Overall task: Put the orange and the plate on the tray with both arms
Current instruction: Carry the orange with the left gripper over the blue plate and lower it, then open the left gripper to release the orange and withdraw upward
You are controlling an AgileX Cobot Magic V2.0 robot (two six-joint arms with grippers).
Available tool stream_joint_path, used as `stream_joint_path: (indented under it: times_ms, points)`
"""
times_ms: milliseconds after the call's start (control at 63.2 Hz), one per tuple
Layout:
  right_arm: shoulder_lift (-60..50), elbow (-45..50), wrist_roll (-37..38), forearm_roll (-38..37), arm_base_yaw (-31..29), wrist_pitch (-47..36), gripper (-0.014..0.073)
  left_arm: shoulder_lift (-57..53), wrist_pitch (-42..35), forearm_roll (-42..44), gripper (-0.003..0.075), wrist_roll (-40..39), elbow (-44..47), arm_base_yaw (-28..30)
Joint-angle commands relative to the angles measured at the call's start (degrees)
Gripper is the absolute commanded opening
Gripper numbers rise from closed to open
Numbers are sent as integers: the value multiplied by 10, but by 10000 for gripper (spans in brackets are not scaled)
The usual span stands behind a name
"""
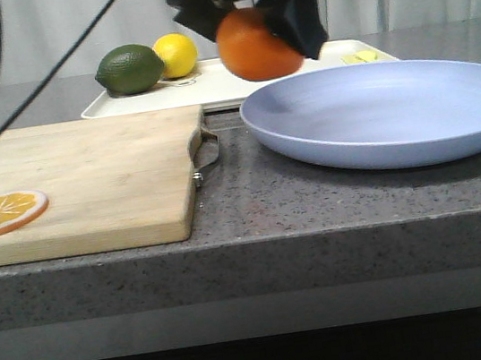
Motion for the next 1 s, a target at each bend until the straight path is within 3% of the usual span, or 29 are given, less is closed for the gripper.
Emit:
stream_joint_path:
  times_ms: [0, 269, 475, 570, 982]
  points:
    - [7, -16, -7, -1, -3, -38, 653, -1, -19, -1, 372, 2, -53, -22]
    - [7, -16, -7, -1, -3, -38, 653, 59, -20, -1, 379, 2, -111, -50]
    - [7, -16, -7, -1, -3, -37, 653, 73, -25, -5, 556, 2, -121, -54]
    - [7, -16, -7, -1, -3, -36, 653, 73, -25, -5, 589, 2, -121, -53]
    - [7, -16, -7, -1, -3, -36, 653, 39, -24, -23, 622, -8, -121, -53]
